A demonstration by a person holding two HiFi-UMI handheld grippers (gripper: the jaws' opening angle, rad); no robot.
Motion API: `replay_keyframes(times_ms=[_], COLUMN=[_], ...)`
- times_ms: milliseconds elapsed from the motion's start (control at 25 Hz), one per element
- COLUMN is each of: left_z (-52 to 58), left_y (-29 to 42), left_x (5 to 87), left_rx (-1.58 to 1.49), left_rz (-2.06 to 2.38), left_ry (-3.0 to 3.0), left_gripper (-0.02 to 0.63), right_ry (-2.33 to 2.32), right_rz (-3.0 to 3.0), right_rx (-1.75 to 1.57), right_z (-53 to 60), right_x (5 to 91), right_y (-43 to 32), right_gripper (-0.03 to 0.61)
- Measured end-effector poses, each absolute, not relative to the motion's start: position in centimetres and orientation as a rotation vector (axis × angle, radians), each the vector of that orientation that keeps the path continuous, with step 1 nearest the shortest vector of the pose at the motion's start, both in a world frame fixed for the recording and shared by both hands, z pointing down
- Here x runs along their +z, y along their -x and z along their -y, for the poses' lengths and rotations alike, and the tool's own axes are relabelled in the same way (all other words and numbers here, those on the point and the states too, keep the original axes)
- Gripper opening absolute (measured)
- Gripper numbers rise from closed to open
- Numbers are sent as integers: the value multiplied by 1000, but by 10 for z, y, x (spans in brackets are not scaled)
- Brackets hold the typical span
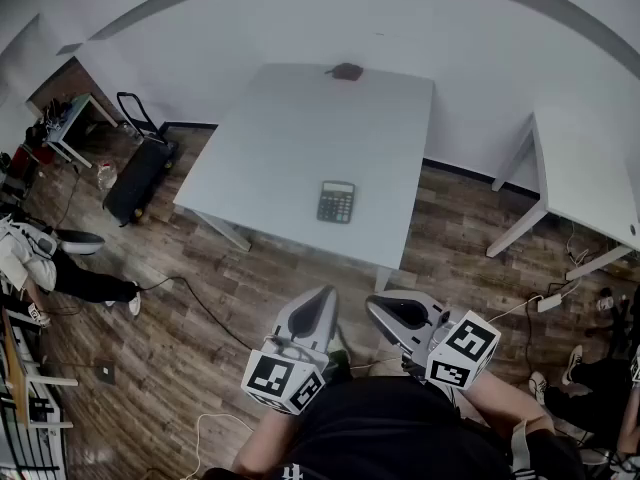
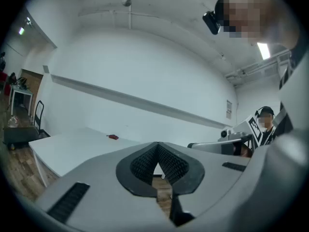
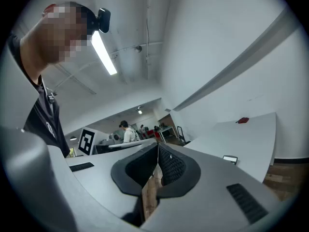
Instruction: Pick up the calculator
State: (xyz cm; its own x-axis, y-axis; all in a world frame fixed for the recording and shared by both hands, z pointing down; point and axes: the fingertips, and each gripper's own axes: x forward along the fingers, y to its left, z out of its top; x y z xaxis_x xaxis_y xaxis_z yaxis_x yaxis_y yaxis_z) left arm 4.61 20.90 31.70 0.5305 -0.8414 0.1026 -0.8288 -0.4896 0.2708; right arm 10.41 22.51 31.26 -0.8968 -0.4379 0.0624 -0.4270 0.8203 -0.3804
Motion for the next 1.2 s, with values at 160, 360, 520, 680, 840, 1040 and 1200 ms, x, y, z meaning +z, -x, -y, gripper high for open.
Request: replay_keyframes(times_ms=[160, 360, 520, 680, 840, 1040, 1200], left_z=[-178, -134, -99, -70, -49, -33, -14], left_y=[-28, -1, 26, 45, 58, 65, 66], left_x=[319, 323, 330, 339, 346, 354, 361], left_rx=[-64, -48, -22, 3, 9, -2, 12], left_rz=[1373, 1344, 1309, 1243, 1191, 1145, 1147], left_ry=[-2505, -2519, -2540, -2560, -2579, -2569, -2550], left_gripper=[8, 8, 6, 8, 6, 8, 8], right_ry=[728, 747, 767, 824, 872, 870, 734], right_rz=[-2961, -2962, -2967, -2955, -2966, -3016, -3084], right_rx=[-629, -661, -699, -739, -769, -813, -889], right_z=[-195, -153, -116, -82, -58, -30, -3], right_x=[317, 322, 328, 336, 347, 367, 386], right_y=[-85, -55, -22, -1, 13, 12, 5], right_gripper=[14, 14, 14, 14, 14, 14, 14])
